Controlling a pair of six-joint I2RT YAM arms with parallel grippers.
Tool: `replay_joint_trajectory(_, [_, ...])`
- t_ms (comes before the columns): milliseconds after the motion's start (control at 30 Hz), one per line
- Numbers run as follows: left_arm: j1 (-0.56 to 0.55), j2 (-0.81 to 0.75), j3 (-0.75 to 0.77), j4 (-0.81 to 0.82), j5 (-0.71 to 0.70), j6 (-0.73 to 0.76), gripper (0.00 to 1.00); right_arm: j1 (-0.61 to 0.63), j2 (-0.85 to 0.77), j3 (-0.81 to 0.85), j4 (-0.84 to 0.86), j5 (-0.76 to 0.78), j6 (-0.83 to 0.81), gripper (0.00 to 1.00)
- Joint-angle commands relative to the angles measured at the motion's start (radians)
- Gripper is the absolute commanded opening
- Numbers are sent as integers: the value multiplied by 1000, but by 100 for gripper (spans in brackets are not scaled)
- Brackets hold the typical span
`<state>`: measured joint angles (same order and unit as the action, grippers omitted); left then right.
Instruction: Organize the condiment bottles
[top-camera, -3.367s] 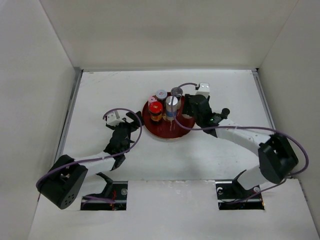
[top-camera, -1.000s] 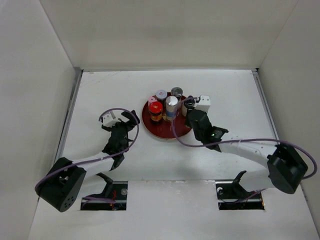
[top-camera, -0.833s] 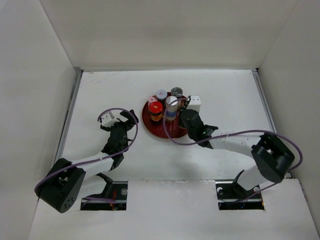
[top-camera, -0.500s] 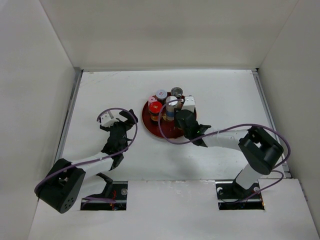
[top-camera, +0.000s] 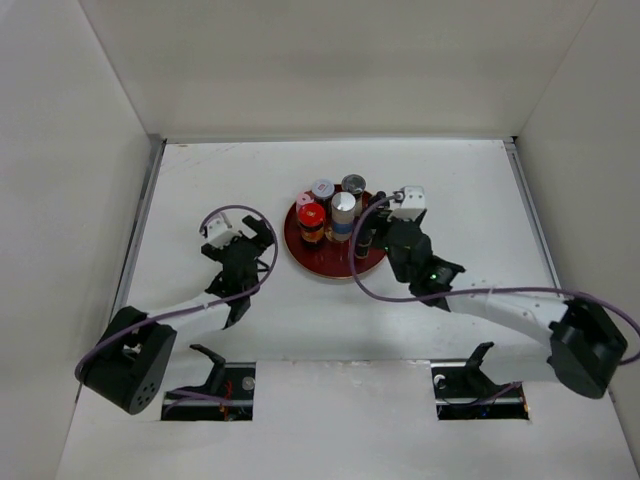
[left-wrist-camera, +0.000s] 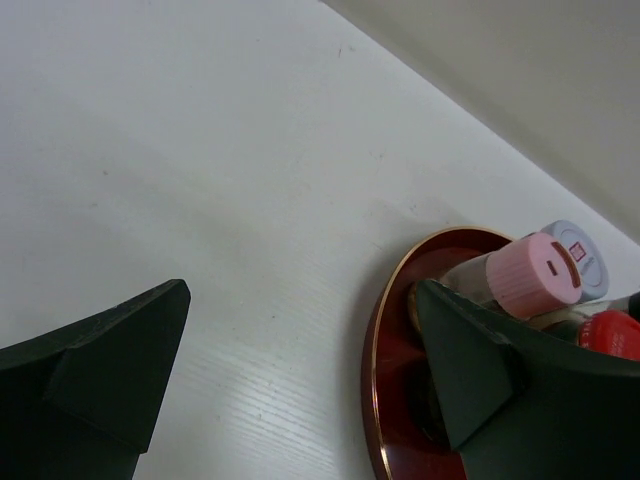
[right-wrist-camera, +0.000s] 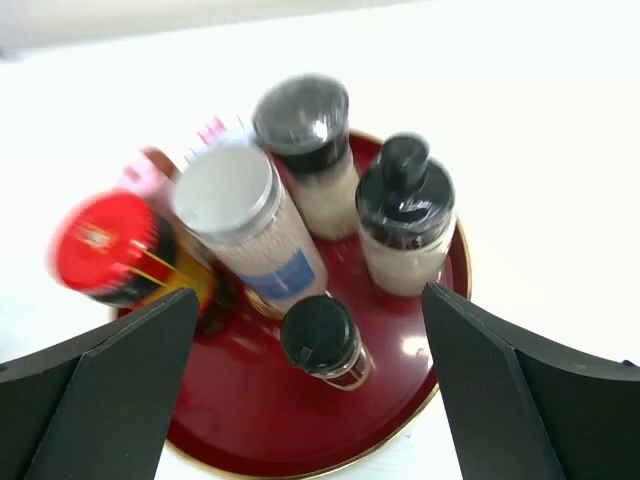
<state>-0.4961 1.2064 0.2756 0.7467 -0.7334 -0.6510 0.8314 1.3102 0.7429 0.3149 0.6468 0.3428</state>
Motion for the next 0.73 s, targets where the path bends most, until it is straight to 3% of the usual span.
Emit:
replay_joint_trajectory(0, [8, 28, 135, -171, 9, -15, 100, -2, -121, -68, 47, 20, 13, 100])
replay_joint_trajectory(167, [-3, 32, 306, -458, 32, -22, 100, -87, -317, -241, 88, 96, 87, 100])
replay_joint_trajectory(300, [-31, -59, 349, -552, 17, -18, 100, -151, -414, -345, 99, 97, 186, 100])
replay_joint_trajectory(700, [-60, -146, 421, -687, 3, -3, 100, -173, -312, -376, 156, 54, 288, 100])
